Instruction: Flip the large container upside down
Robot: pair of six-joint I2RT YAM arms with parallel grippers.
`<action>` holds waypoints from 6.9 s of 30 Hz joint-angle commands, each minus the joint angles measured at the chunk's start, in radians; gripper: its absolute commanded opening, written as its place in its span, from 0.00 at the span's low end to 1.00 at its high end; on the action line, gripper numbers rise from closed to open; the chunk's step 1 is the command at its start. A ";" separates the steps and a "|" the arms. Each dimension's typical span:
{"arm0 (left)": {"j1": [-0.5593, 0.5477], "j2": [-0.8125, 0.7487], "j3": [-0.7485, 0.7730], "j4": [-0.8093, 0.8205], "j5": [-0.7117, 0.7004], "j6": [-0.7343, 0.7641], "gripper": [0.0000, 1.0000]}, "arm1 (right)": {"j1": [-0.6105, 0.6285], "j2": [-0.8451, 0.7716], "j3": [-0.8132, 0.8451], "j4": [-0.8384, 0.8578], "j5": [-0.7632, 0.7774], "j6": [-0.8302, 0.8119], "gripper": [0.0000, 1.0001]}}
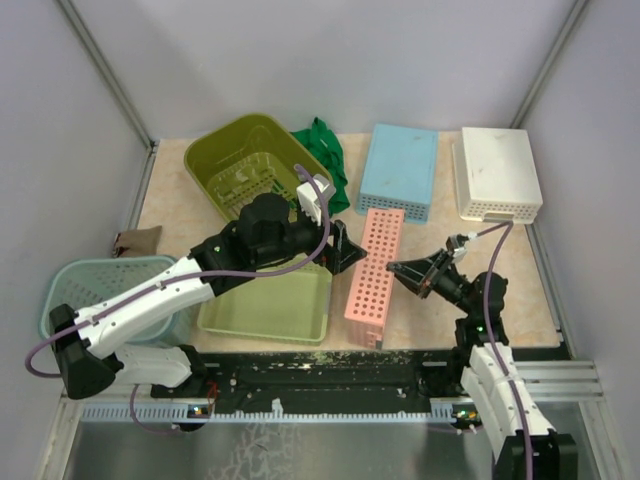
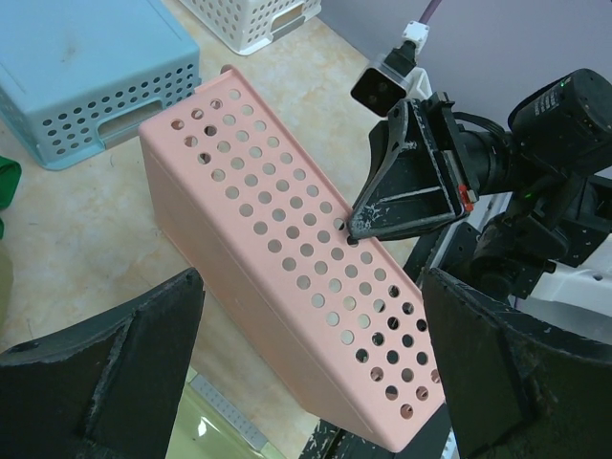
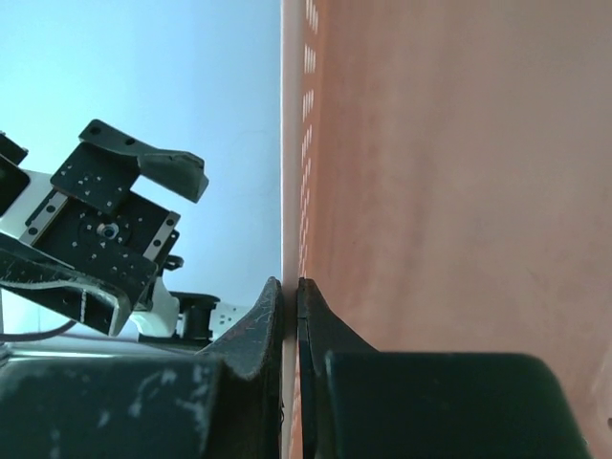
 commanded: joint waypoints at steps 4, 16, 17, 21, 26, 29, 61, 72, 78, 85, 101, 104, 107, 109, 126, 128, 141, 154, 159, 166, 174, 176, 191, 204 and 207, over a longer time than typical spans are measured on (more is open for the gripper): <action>0.004 0.009 0.020 0.034 0.025 -0.006 1.00 | -0.040 -0.014 -0.041 0.134 -0.082 0.000 0.00; 0.003 0.001 0.009 0.030 0.028 -0.001 1.00 | -0.081 -0.022 0.185 -0.566 -0.034 -0.469 0.00; 0.004 0.002 0.008 0.029 0.030 0.000 1.00 | -0.082 -0.015 0.226 -0.662 -0.005 -0.537 0.00; 0.003 0.004 0.005 0.032 0.033 0.004 1.00 | -0.088 0.037 0.347 -0.910 0.092 -0.739 0.00; 0.004 0.010 0.002 0.033 0.042 0.002 1.00 | -0.124 0.065 0.351 -0.968 0.095 -0.802 0.02; 0.003 0.005 -0.012 0.041 0.042 0.000 1.00 | -0.134 0.068 0.377 -1.023 0.162 -0.863 0.11; 0.003 0.112 0.008 0.050 0.106 -0.040 1.00 | -0.138 0.082 0.695 -1.422 0.959 -0.848 0.27; 0.003 0.397 0.086 -0.111 -0.198 -0.262 0.99 | -0.138 0.110 0.748 -1.314 0.827 -0.911 0.53; 0.003 0.461 0.166 -0.202 -0.406 -0.317 0.99 | -0.138 0.116 0.770 -1.290 0.825 -0.920 0.64; 0.019 0.567 0.243 -0.191 -0.324 -0.285 0.99 | -0.138 0.121 0.771 -1.285 0.821 -0.920 0.64; -0.040 0.657 0.354 0.036 0.284 -0.168 0.99 | -0.138 0.082 0.825 -1.337 0.903 -0.971 0.64; -0.024 0.566 0.314 0.037 0.243 -0.149 0.99 | -0.137 0.090 0.816 -1.315 0.848 -1.005 0.63; 0.008 0.474 0.275 -0.020 0.165 -0.125 0.99 | -0.138 0.089 0.800 -1.263 0.724 -1.017 0.62; 0.041 0.402 0.261 -0.083 0.119 -0.117 0.99 | -0.136 0.087 0.780 -1.216 0.639 -1.009 0.62; 0.286 -0.040 0.132 -0.273 -0.220 -0.137 0.99 | 0.583 0.627 0.685 -0.830 0.885 -0.750 0.59; 0.301 -0.053 0.113 -0.256 -0.201 -0.139 0.99 | 0.578 0.650 0.691 -0.909 0.993 -0.728 0.61; 0.306 0.016 0.074 -0.173 -0.043 -0.154 1.00 | 0.365 0.378 0.635 -1.230 1.294 -0.640 0.61; 0.305 0.036 0.075 -0.155 -0.005 -0.163 0.99 | 0.510 0.499 0.641 -1.059 1.080 -0.717 0.59; 0.305 0.034 0.067 -0.155 0.002 -0.171 0.99 | 0.510 0.574 0.652 -1.197 1.203 -0.650 0.60; 0.306 0.031 0.062 -0.157 0.006 -0.162 0.99 | 0.221 0.614 0.673 -1.400 1.314 -0.653 0.69; 0.305 0.035 0.061 -0.148 0.010 -0.154 0.99 | 0.174 0.484 0.683 -1.305 1.255 -0.773 0.67; 0.305 0.035 0.061 -0.148 0.012 -0.153 0.99 | 0.174 0.455 0.665 -1.253 1.178 -0.816 0.66; 0.306 0.034 0.054 -0.151 0.017 -0.157 0.99 | 0.160 0.470 0.617 -1.237 1.298 -0.851 0.71; 0.310 0.047 0.069 -0.201 -0.054 -0.149 0.99 | 0.096 0.452 0.626 -1.031 0.899 -0.948 0.67; 0.332 0.063 0.087 -0.237 -0.085 -0.165 0.99 | 0.130 0.376 0.585 -0.927 0.783 -0.953 0.68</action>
